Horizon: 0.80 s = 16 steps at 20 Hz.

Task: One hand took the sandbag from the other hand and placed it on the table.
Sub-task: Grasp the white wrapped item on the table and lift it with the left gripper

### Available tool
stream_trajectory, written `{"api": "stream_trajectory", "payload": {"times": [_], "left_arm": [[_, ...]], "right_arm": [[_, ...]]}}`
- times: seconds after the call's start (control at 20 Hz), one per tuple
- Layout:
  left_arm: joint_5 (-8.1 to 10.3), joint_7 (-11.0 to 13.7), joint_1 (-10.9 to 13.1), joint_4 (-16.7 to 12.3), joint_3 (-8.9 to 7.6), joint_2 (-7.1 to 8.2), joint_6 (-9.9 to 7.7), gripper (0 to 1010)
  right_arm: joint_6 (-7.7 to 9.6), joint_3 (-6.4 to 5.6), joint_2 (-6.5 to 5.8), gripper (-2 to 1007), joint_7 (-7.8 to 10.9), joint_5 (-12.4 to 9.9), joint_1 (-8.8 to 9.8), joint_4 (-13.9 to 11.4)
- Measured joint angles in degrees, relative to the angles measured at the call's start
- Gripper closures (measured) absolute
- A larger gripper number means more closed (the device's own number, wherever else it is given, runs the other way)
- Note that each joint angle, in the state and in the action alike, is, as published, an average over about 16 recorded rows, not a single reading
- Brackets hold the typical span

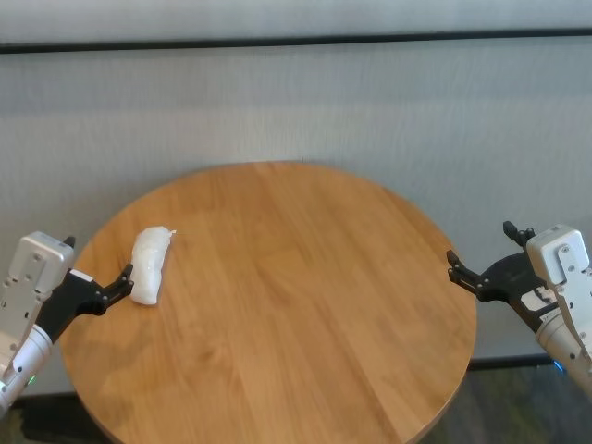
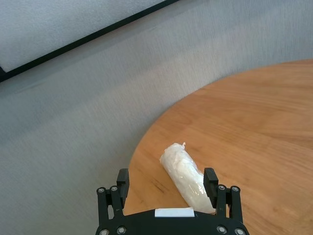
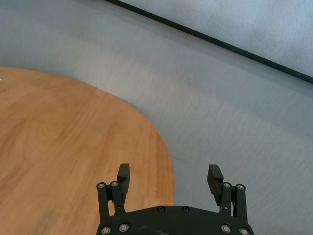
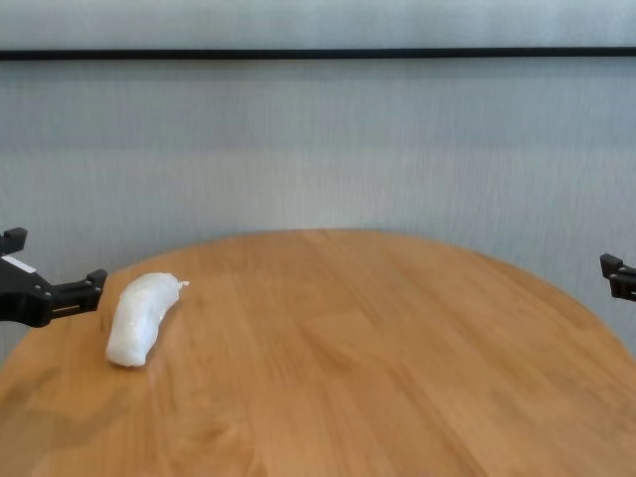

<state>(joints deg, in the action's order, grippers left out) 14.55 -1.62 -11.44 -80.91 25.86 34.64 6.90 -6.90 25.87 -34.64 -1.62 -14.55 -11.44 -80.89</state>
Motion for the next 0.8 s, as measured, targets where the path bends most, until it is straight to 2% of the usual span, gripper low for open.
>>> {"api": "stream_trajectory", "payload": {"times": [0.8], "left_arm": [[0.04, 0.2, 0.0, -0.1, -0.05, 0.04, -0.11, 8]], "right_arm": [[0.0, 0.0, 0.0, 4, 0.0, 0.0, 0.0, 0.0]]}}
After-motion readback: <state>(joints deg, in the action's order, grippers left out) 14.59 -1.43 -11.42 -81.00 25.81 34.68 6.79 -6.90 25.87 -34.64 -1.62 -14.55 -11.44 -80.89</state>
